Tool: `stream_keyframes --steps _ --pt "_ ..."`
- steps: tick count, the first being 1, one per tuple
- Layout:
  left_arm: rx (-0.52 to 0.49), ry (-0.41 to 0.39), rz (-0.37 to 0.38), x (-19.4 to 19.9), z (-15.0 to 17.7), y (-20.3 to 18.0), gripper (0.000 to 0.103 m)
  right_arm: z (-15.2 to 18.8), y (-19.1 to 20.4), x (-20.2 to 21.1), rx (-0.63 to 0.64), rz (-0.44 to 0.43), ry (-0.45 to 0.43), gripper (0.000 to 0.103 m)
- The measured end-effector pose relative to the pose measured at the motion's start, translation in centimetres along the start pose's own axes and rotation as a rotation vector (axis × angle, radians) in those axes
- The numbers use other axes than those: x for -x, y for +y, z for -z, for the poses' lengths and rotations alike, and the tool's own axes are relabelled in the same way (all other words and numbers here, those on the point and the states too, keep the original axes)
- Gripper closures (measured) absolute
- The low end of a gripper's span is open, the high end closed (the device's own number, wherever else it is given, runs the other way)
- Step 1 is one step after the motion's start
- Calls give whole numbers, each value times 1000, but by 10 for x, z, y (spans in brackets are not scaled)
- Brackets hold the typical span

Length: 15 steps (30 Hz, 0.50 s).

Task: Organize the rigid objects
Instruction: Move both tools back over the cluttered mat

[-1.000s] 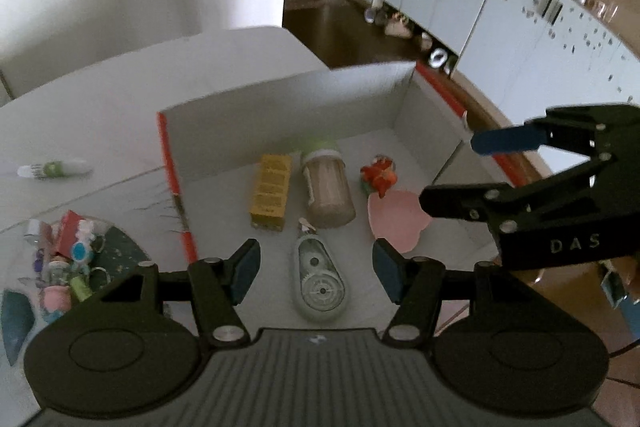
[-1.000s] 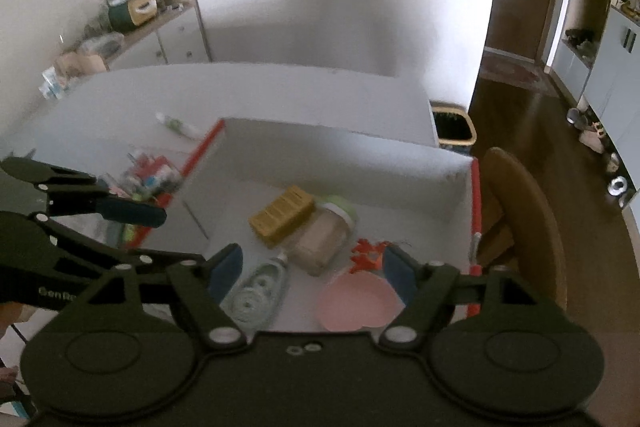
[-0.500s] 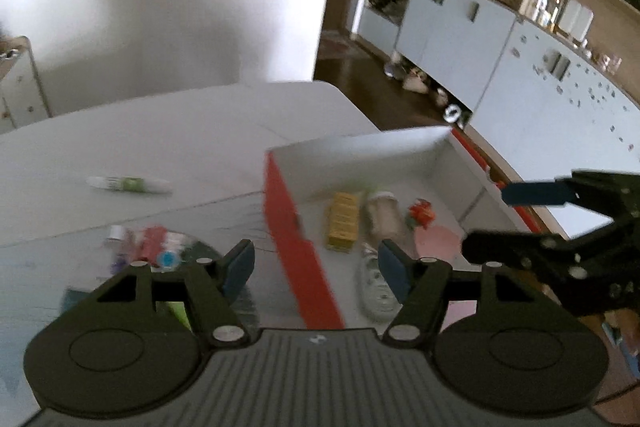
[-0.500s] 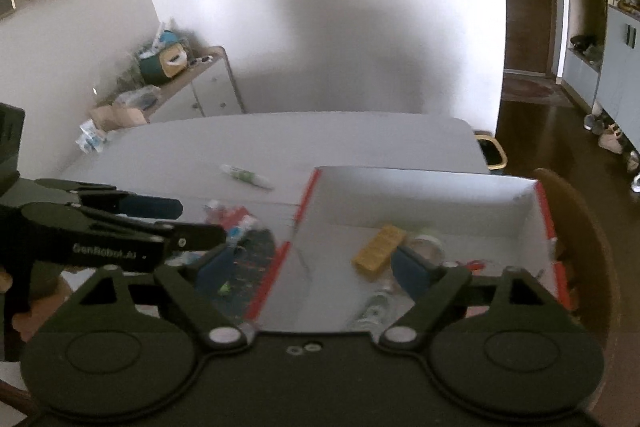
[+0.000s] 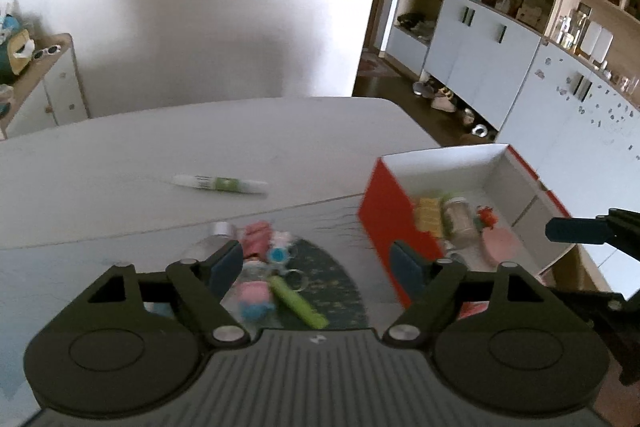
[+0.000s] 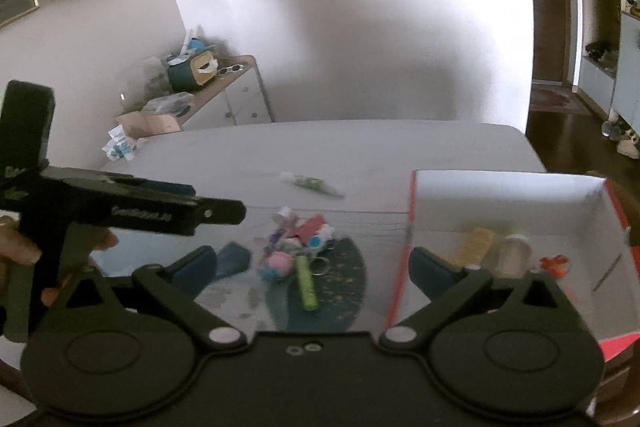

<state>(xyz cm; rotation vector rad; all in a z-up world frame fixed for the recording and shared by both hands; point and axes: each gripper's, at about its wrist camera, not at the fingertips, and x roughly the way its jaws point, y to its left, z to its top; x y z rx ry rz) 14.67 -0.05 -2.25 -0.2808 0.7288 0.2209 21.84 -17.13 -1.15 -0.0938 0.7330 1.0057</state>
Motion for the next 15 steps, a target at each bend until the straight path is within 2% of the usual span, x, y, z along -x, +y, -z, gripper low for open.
stream_keyframes --steps 7,15 --pt "24 -3 -30 -1 6 44 22 12 29 -20 0 11 26 1" --pt "53 16 -76 -18 14 75 22 22 53 -52 40 23 73 1"
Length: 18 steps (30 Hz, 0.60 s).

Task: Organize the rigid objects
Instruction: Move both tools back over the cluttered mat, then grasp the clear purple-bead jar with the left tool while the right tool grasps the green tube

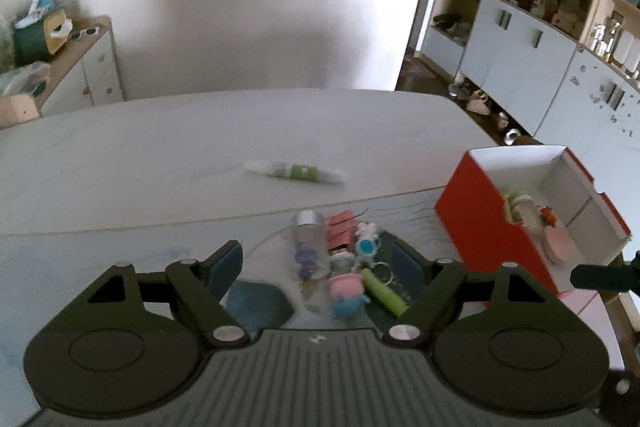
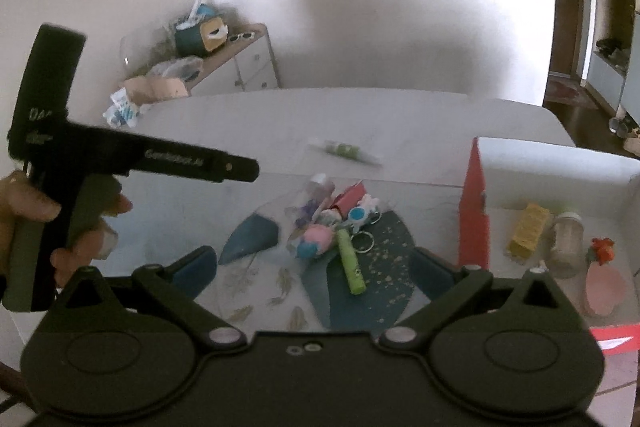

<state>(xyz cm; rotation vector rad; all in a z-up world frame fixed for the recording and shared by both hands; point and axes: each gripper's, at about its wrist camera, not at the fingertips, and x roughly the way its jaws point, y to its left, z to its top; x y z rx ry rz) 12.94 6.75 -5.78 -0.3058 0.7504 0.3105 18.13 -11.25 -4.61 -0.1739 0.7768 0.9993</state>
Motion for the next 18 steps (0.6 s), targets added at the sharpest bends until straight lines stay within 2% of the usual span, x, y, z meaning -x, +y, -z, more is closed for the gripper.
stream_keyframes --steps 10,14,18 --pt "32 42 -48 -45 4 16 22 6 3 -43 53 16 52 3" --pt "29 49 -73 -65 3 15 22 8 -1 -61 85 49 65 6" --pt "23 59 -59 -86 1 14 22 8 -12 -79 90 58 89 12"
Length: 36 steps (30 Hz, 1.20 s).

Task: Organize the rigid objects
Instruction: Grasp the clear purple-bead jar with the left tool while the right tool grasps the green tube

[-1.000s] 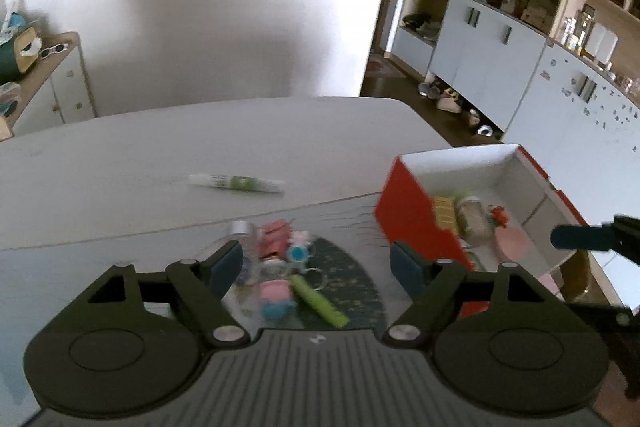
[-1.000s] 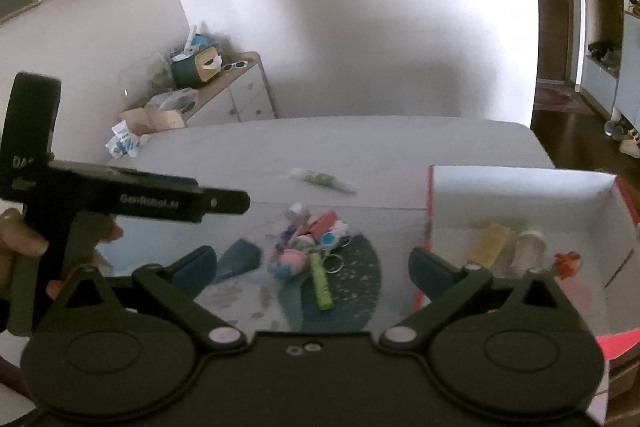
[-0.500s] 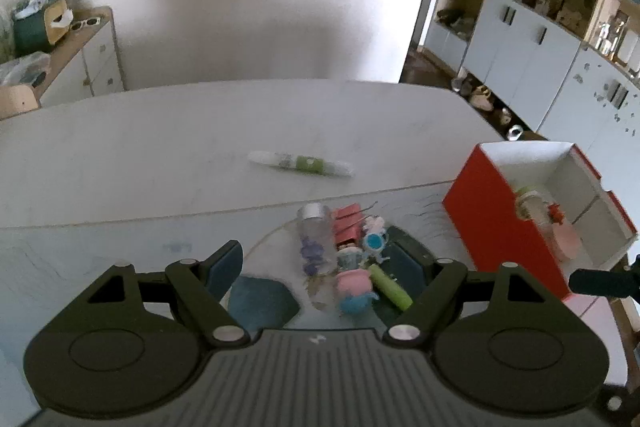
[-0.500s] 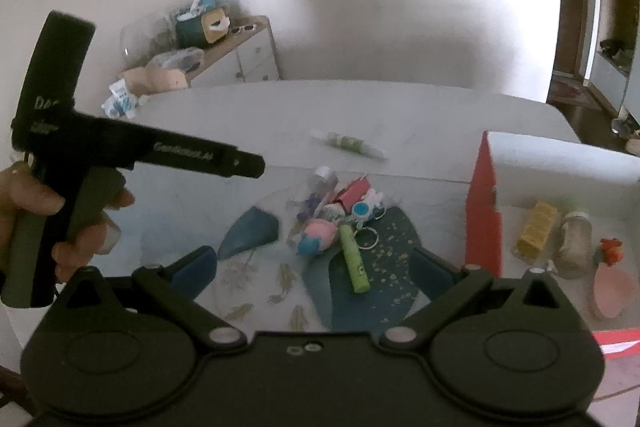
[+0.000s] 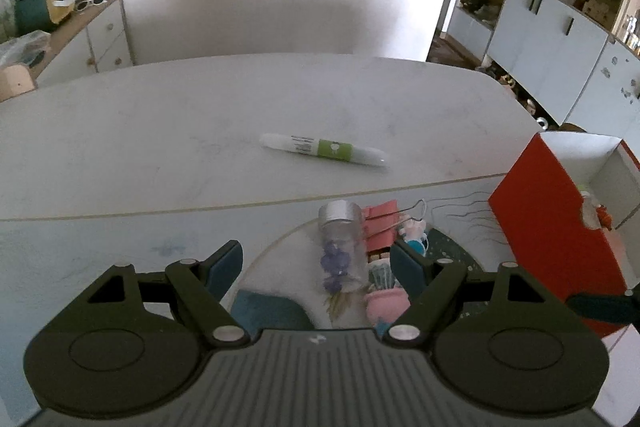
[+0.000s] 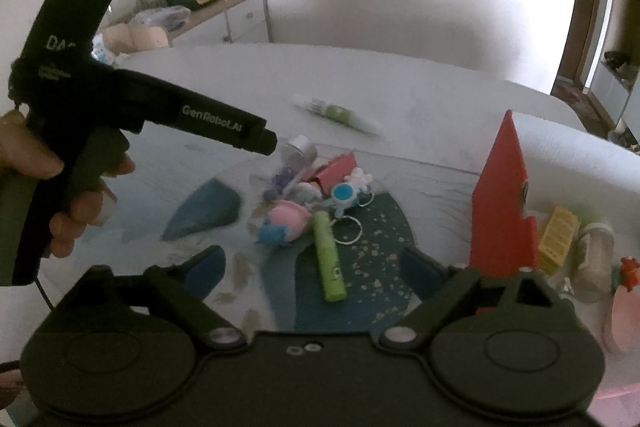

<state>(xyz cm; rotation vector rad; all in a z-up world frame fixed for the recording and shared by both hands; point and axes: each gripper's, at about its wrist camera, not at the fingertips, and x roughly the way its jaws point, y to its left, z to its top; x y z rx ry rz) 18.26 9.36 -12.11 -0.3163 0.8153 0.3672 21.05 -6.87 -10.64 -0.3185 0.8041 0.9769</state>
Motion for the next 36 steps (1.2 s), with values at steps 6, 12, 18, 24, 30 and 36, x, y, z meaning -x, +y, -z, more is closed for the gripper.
stream_keyframes --steps 6,12,18,24,30,36 --pt "-56 12 -25 -27 -4 -10 22 1 -9 -26 16 -4 34 19" --pt "-82 47 -15 -54 -7 -12 22 1 -13 -44 27 3 54 23" --pt "-77 70 -28 -71 -5 -8 22 0 -13 -57 40 -5 72 34" --pt "-77 88 -41 -85 -3 -5 22 0 -11 -66 54 -3 81 50" --pt "-77 79 -31 -88 -1 -3 26 2 -11 -74 58 6 93 63" --pt "-102 79 -17 -87 0 -5 56 2 -7 -78 83 11 88 81"
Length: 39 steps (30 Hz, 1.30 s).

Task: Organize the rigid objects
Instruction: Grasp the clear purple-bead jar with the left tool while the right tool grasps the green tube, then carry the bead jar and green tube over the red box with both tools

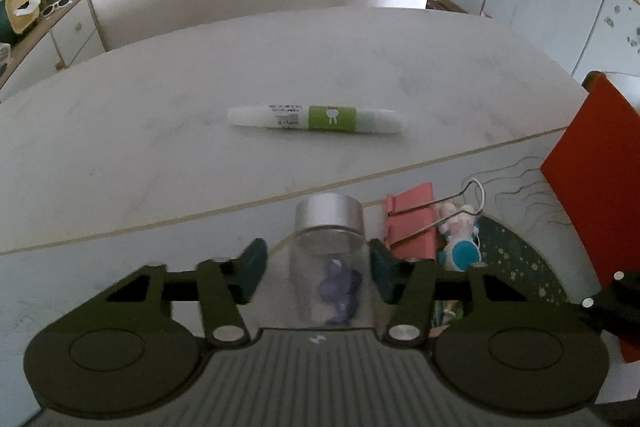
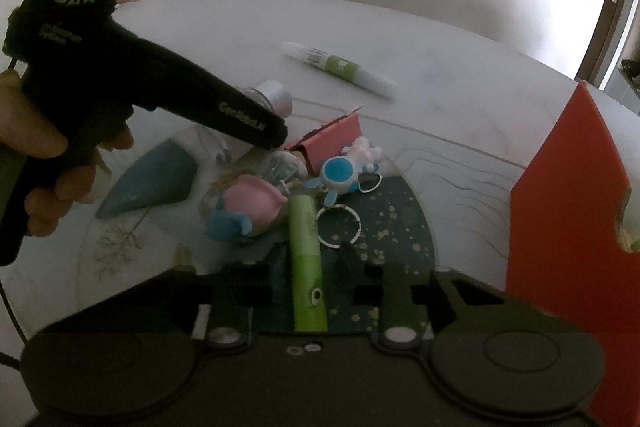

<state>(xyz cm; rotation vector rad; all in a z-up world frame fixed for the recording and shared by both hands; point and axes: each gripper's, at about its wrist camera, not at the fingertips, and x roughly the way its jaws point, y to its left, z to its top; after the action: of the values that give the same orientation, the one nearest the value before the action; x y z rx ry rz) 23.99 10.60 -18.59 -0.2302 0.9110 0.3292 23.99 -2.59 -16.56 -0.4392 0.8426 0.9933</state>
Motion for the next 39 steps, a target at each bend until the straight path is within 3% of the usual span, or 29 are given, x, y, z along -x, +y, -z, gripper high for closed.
stream_keyframes --steps 2,17,28,39 --pt "8 7 10 0 1 2 62 0 1 0 4 -3 2 87" --pt "21 8 19 28 9 5 63 4 -7 31 -136 -13 -14 88" --pt "54 -8 62 81 17 3 63 1 -8 90 -205 -6 -59 88" --pt "11 -75 125 143 19 -17 63 -3 -6 150 -243 30 -137 88"
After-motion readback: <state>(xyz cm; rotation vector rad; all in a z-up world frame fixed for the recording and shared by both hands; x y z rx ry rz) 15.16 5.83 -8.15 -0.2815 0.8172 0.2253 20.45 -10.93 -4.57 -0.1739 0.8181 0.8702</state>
